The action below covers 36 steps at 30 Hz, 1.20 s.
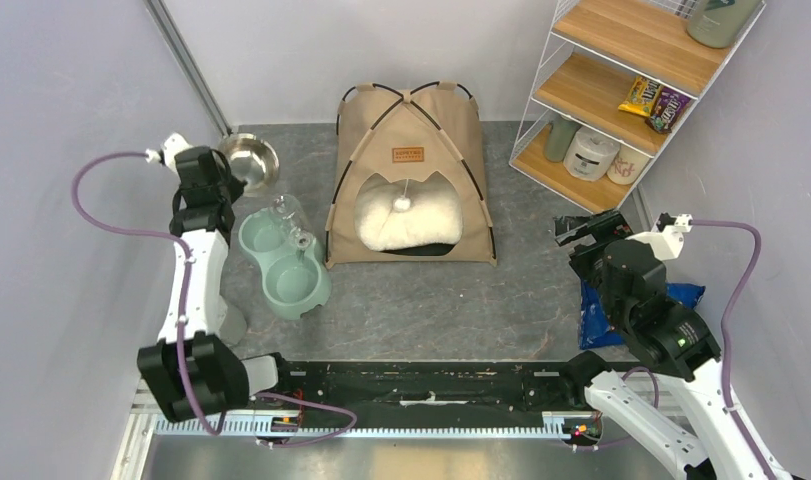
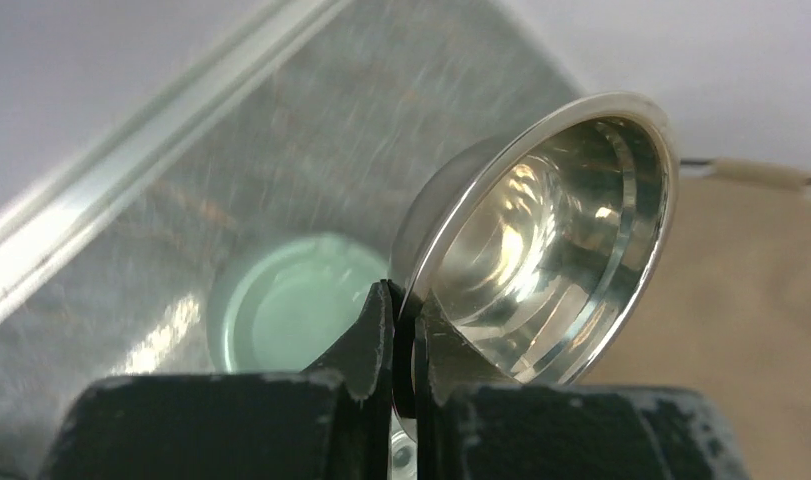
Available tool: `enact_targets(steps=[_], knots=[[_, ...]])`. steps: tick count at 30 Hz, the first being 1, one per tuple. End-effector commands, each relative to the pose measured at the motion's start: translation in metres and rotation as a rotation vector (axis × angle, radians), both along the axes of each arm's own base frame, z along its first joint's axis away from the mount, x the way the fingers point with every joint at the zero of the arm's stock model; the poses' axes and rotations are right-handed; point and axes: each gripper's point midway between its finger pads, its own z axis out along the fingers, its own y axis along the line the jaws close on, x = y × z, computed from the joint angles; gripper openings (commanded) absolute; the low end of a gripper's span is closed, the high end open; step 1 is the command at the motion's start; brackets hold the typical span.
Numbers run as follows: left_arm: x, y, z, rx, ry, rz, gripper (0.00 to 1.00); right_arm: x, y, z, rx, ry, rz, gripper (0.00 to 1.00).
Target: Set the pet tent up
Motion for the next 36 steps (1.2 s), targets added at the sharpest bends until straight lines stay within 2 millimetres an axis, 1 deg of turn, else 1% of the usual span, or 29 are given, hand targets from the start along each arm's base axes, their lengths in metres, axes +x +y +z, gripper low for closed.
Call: enact_targets(steps=[1, 3, 5, 8, 12, 16, 22, 25, 29, 31, 33, 36], knots=[[-0.003, 0.004, -0.066, -0.245, 0.054, 0.031, 0.02, 0.004, 0.005, 0.0, 0.007, -0.016, 0.016, 0.89], [-0.01, 0.012, -0.089, -0.258, 0.087, 0.073, 0.02, 0.004, 0.005, -0.002, 0.002, -0.012, 0.016, 0.89], [-0.02, 0.021, -0.107, -0.246, 0.13, 0.136, 0.02, 0.004, 0.003, -0.004, -0.006, -0.01, 0.008, 0.89], [-0.031, 0.026, -0.124, -0.242, 0.153, 0.19, 0.02, 0.006, 0.002, -0.004, -0.015, -0.016, 0.005, 0.9], [-0.035, 0.023, -0.142, -0.26, 0.186, 0.191, 0.02, 0.006, -0.002, -0.003, -0.039, -0.021, -0.007, 0.9], [-0.041, 0.025, -0.156, -0.254, 0.214, 0.213, 0.02, 0.005, -0.005, -0.001, -0.044, -0.029, -0.018, 0.9], [-0.033, 0.019, -0.167, -0.289, 0.229, 0.176, 0.02, 0.005, -0.005, -0.004, -0.043, -0.026, -0.019, 0.9], [-0.03, 0.018, -0.174, -0.299, 0.242, 0.175, 0.02, 0.005, -0.004, -0.006, -0.042, -0.024, -0.013, 0.9], [-0.03, 0.019, -0.181, -0.302, 0.261, 0.185, 0.11, 0.004, -0.004, -0.006, -0.04, -0.026, -0.014, 0.9], [-0.03, 0.019, -0.183, -0.304, 0.263, 0.183, 0.23, 0.004, -0.005, -0.006, -0.039, -0.028, -0.016, 0.9], [-0.03, 0.019, -0.184, -0.303, 0.265, 0.184, 0.32, 0.004, -0.004, -0.005, -0.038, -0.028, -0.013, 0.9], [-0.03, 0.02, -0.183, -0.299, 0.267, 0.183, 0.41, 0.004, -0.003, -0.006, -0.04, -0.024, -0.007, 0.9]])
